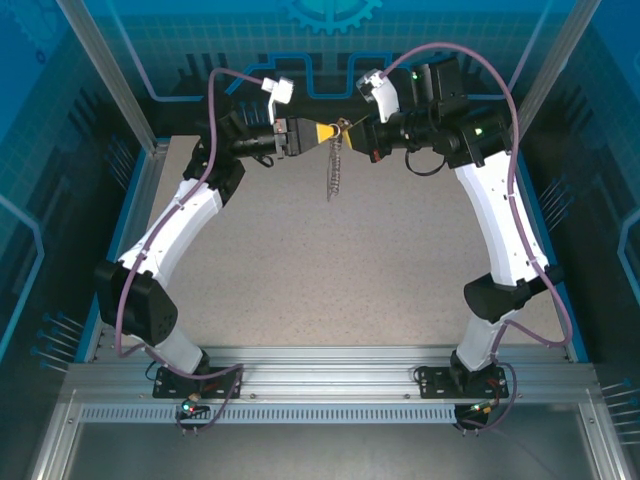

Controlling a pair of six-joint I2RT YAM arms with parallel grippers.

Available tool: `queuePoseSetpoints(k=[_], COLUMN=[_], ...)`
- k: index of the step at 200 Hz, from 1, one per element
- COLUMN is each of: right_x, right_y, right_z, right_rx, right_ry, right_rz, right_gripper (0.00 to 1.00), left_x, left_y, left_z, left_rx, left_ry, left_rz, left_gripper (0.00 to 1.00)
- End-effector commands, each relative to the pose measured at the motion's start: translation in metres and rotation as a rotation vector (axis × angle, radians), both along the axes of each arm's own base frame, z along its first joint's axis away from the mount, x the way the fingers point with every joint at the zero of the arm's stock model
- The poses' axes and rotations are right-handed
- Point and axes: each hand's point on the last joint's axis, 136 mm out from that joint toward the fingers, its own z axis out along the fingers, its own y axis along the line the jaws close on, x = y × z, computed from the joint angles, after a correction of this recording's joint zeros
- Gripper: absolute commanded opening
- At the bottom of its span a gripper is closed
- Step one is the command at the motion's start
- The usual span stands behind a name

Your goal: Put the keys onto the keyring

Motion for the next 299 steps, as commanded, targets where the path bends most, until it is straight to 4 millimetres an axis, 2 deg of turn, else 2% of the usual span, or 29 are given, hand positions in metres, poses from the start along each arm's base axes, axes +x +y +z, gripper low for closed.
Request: queuePoseSetpoints(k=[1,72,103,128,162,199,256,272,274,278,299], right_x=[0.018,0.033,0.044,0.058,0.082,0.111,0.155,0.159,0.161,0.162,0.155], right_y=[-0.017,-0.028,-0.034,-0.039,-0.042,-0.036,-0.011,-0.005,-0.003,-0.001,0.007], right_z=[0.003,-0.025,-0.039,-0.056,-0.085,-0.123,-0.182,-0.188,-0.2,-0.207,-0.225], right_rx=[-0.01,-0.052,-0.062,-0.082,-0.094,-0.094,-0.061,-0.051,-0.057,-0.06,-0.078], right_ry=[-0.009,0.074,0.109,0.139,0.185,0.249,0.341,0.354,0.376,0.391,0.427], right_rz=[-0.089,-0.117,-0.136,-0.161,-0.187,-0.196,-0.186,-0.18,-0.179,-0.177,-0.162], right_gripper=[0.0,0.0,0.0,0.0,0.0,0.0,0.0,0.0,0.0,0.0,0.0], left_x=[-0.008,0.005,0.018,0.03,0.039,0.039,0.037,0.037,0.037,0.037,0.037], left_y=[0.002,0.007,0.015,0.024,0.04,0.054,0.064,0.065,0.065,0.065,0.067], left_z=[-0.005,-0.019,-0.026,-0.034,-0.042,-0.046,-0.049,-0.049,-0.049,-0.05,-0.051], left_rx=[0.017,0.026,0.027,0.027,0.028,0.045,0.058,0.061,0.061,0.063,0.07], left_ry=[0.0,0.029,0.058,0.085,0.109,0.127,0.155,0.157,0.159,0.161,0.165], left_rz=[-0.029,0.014,0.075,0.14,0.216,0.276,0.317,0.323,0.324,0.324,0.328], left_gripper=[0.24,0.49,0.54,0.55,0.58,0.58,0.59,0.59,0.59,0.59,0.59])
